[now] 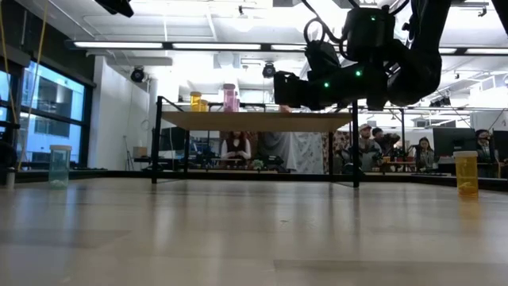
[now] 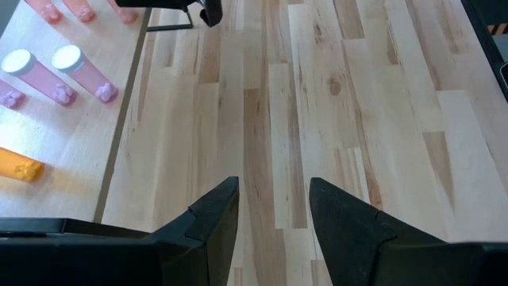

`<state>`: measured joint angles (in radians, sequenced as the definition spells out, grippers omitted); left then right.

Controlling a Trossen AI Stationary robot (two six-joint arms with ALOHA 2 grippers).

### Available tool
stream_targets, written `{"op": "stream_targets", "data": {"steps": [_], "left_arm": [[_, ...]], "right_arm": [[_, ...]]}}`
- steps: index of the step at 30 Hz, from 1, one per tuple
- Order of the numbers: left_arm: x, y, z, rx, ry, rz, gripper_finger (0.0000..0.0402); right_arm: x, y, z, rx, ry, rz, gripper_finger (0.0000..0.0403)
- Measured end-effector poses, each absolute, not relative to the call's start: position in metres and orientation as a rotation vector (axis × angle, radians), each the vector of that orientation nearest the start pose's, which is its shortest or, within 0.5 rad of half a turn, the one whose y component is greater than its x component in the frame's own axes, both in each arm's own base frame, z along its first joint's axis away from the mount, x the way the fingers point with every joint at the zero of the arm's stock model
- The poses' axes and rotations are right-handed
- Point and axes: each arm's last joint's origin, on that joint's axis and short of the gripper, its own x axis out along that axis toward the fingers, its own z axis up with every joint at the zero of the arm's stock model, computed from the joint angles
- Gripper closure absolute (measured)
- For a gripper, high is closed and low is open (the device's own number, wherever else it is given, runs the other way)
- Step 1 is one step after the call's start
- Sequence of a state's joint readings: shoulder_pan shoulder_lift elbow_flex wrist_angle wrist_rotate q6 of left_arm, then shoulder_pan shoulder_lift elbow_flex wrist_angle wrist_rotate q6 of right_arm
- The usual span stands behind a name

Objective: Pick and place medicine bottles onto shelf by color
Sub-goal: Put the pink pill bottle on the shelf aligned with the other pink pill bottles, then put the blue pill bottle on the shelf aligned with other blue pill bottles

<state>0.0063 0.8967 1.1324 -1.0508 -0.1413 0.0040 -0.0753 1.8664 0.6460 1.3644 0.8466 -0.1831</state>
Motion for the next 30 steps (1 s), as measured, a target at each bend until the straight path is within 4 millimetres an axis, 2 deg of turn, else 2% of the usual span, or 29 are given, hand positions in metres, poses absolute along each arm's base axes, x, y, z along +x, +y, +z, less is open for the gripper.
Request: {"op": "stream_targets", "data": {"steps": [20,30], "left_arm": [[0.145,0.005,0.355,0.059,0.814,0.138,0.0254],[0.146,0.005,0.355,0.059,0.814,0.138,0.0254]], "right_arm": [[0.323,-0.037,0.162,-0.128,-0.05,-0.969,0.0264],[0.322,-0.034,0.164,-0.154,-0.026,-1.026,0.0205]]}}
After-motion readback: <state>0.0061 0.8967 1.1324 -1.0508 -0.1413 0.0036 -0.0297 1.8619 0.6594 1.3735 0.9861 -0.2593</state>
